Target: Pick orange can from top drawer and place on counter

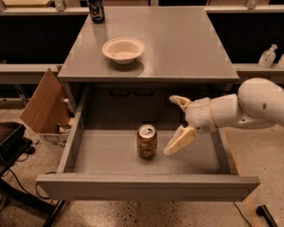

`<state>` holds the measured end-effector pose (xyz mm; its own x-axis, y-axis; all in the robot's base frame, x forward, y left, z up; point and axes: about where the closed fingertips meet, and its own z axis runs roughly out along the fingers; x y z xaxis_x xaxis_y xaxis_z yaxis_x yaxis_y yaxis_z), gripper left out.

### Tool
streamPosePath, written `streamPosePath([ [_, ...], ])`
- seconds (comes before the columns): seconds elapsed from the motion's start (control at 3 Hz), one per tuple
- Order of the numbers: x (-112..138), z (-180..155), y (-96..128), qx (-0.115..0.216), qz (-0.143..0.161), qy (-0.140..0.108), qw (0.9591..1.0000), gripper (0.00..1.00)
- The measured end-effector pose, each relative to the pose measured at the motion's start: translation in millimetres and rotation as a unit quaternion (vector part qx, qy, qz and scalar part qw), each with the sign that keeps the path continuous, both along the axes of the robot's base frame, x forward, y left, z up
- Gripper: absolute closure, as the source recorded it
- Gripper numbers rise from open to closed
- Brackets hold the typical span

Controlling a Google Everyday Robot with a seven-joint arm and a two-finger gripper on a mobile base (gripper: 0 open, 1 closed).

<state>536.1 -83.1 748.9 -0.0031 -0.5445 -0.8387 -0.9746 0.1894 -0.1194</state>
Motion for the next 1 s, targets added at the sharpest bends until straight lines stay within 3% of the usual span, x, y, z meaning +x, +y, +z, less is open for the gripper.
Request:
streamPosePath([
  [0.33,13.1,-48.7,17.7,0.027,0.004,0.019,0.9994,0.0],
  [0.67,16.0,-75.2,34.7,0.043,0.016,0.036,0.9983,0.0],
  [1.0,6.6,-82.0,58.0,0.056,0.041,0.049,0.9964,0.18],
])
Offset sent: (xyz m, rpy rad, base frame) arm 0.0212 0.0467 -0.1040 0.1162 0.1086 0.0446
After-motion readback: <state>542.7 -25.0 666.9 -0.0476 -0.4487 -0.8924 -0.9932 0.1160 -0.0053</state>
